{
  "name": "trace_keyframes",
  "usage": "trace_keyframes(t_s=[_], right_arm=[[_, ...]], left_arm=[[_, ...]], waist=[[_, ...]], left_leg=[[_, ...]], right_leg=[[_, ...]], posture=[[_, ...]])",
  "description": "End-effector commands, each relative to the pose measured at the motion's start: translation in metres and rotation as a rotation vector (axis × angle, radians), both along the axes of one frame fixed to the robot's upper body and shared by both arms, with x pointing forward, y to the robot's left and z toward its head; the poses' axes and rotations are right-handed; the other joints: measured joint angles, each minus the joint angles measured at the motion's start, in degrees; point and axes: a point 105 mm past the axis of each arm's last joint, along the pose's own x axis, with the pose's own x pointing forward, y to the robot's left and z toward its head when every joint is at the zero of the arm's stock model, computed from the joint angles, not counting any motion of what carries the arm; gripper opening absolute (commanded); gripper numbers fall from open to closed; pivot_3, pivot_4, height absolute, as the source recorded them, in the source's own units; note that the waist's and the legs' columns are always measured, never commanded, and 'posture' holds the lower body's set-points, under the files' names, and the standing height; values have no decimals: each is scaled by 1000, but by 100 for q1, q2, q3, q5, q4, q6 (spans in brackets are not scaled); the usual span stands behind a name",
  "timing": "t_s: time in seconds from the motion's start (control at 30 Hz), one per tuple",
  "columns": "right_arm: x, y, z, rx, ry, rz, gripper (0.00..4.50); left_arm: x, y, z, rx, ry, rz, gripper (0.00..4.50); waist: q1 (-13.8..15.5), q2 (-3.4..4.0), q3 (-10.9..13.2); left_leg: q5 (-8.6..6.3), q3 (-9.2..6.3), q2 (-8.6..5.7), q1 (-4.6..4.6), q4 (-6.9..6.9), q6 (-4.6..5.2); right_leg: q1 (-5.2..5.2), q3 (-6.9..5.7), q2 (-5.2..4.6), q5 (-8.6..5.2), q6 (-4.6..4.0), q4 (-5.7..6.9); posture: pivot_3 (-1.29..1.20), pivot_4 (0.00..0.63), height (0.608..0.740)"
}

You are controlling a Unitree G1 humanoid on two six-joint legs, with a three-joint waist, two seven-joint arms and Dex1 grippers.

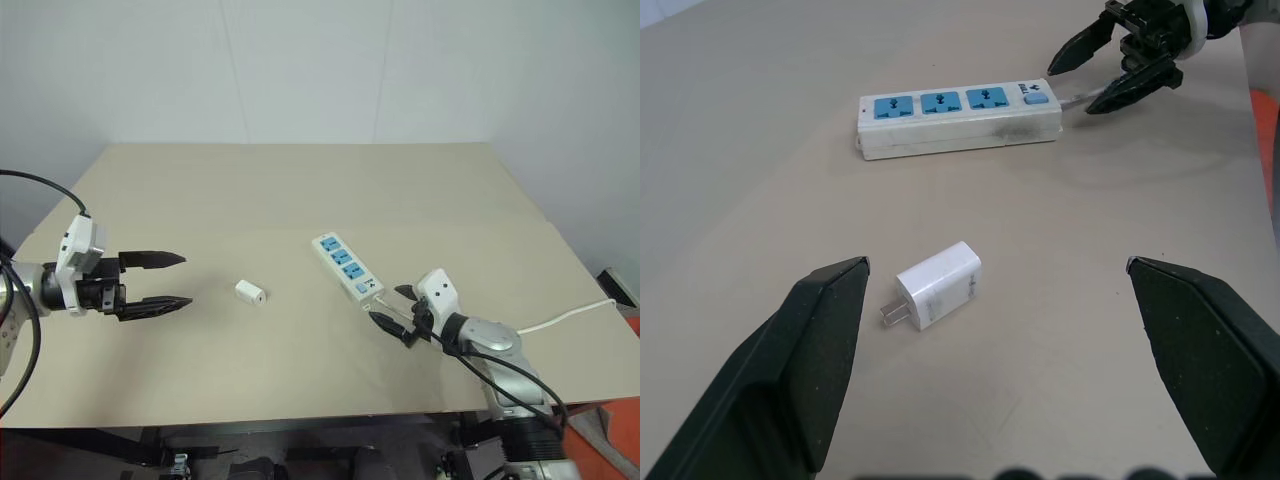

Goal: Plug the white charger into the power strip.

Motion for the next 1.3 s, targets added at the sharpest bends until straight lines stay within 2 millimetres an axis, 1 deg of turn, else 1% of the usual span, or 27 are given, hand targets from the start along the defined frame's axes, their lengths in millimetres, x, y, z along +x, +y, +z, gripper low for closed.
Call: trace_keyframes(t_s=[0.03,0.07,0.13,0.3,0.43,0.53,0.67,0.8,0.93,1.3], right_arm=[[3,8,18,65,-63,-35,4461],[6,10,19,52,-87,-62,4461],[10,12,20,78,-82,-89,4461],[13,21,20,111,-77,-79,4461],[12,28,10,93,-56,-75,4461],[9,36,6,114,-35,-42,4461],[11,42,-1,108,-29,-62,4461],[19,40,-9,119,-21,-121,4461],[27,35,-12,134,-43,-185,4461],[23,39,-20,157,-29,-181,4461]], left_arm=[[-2,-6,8,-7,-41,-24,4500],[-2,-7,8,-8,-41,-25,4500],[-2,-7,8,-8,-41,-25,4500],[-3,-5,8,-3,-38,-20,4500],[-4,-5,9,-1,-39,-18,4500],[-3,-6,9,-4,-40,-14,4500],[-3,-7,8,-4,-37,-17,4500],[-2,-9,8,-5,-42,-20,4500],[-1,-9,9,-6,-48,-21,4500],[-2,-11,10,-12,-49,-26,4500]], waist=[[-1,0,0],[-1,0,0],[-3,0,0],[-6,0,0],[-12,0,0],[-14,0,0],[-23,0,0],[-53,-2,-1],[-42,-1,-1],[-44,-2,-1]], left_leg=[[0,0,1,0,-1,0],[0,-1,1,-1,-1,0],[0,0,0,-1,0,0],[0,0,0,-1,-1,0],[0,0,0,-1,-1,0],[0,0,0,-1,-1,0],[0,-1,1,-1,0,0],[0,-1,3,4,-1,0],[0,-1,2,3,-1,0],[0,-3,2,0,-1,0]], right_leg=[[0,0,1,0,0,-1],[-1,-1,1,0,0,0],[-1,0,0,0,0,0],[-1,0,1,0,0,0],[-1,0,1,0,0,0],[-2,0,1,0,0,0],[-1,0,1,0,0,0],[0,0,2,0,-1,2],[0,0,2,0,-1,2],[-2,0,0,0,-1,1]], posture=[[0,150,740],[0,150,740],[0,150,740],[0,150,740],[0,150,740],[0,150,740],[0,150,740],[0,150,740],[0,150,740],[0,150,740]])
